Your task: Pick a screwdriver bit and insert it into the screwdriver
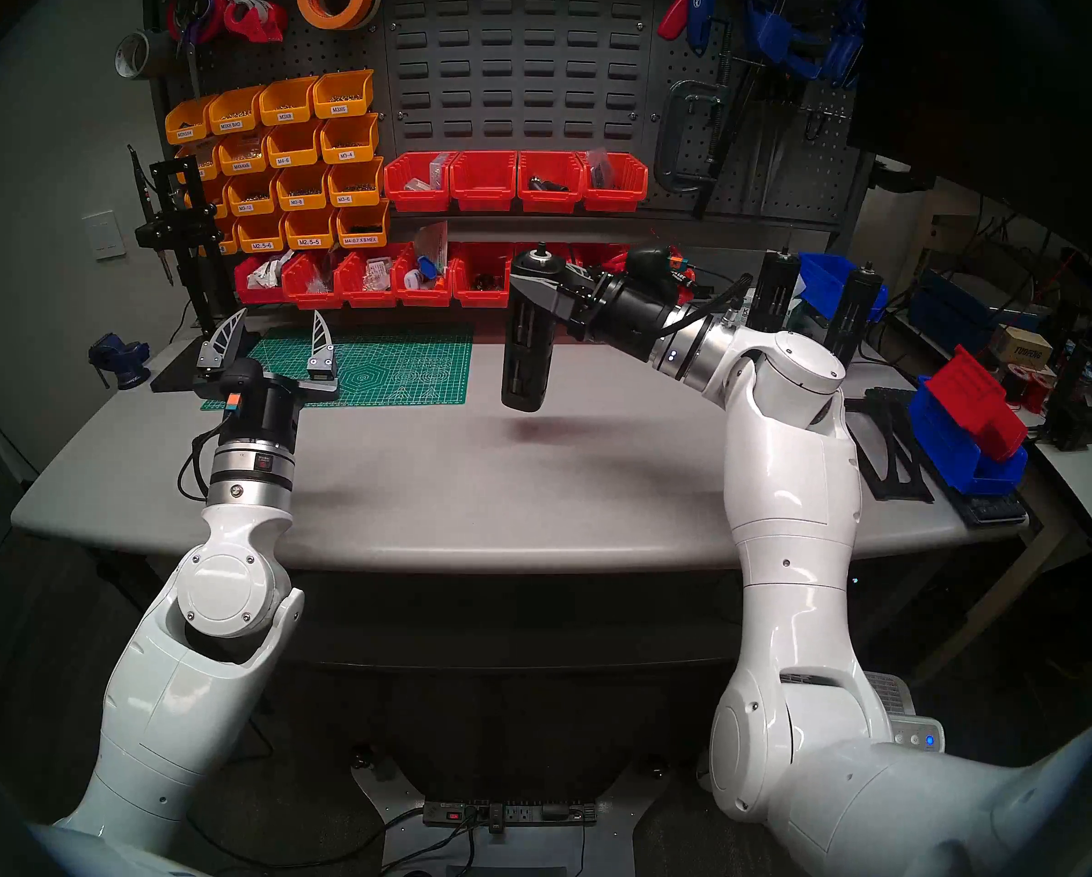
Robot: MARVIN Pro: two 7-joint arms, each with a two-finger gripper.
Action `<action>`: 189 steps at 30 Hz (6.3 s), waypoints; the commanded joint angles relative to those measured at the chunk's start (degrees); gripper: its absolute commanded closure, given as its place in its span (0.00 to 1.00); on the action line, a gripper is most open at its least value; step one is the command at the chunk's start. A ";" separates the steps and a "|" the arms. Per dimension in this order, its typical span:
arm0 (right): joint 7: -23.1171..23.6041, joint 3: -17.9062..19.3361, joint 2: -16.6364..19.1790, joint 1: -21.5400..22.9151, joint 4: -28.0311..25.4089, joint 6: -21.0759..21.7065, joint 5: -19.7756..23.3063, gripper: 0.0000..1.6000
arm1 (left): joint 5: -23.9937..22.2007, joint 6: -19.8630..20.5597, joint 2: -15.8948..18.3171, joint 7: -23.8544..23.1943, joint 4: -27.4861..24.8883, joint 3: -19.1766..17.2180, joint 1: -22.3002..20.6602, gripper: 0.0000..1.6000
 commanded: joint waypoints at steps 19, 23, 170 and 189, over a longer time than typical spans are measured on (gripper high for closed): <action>-0.85 -2.10 -1.57 -3.63 -6.90 0.84 -1.93 1.00 | 0.08 -2.26 0.34 -0.31 -1.34 -1.08 -1.38 0.00; -1.04 -2.12 -1.86 -4.10 -7.36 0.23 -2.39 1.00 | 0.15 -2.30 0.36 -0.45 -1.49 -0.95 -1.41 0.00; 3.15 6.41 2.37 -16.60 -25.98 15.60 2.13 0.51 | 3.93 -1.53 -2.03 0.10 -0.10 3.40 -4.85 0.00; -0.53 6.78 1.22 -13.61 -29.57 17.30 4.15 0.00 | 3.84 -1.54 -1.78 0.13 -0.85 2.89 -4.25 0.00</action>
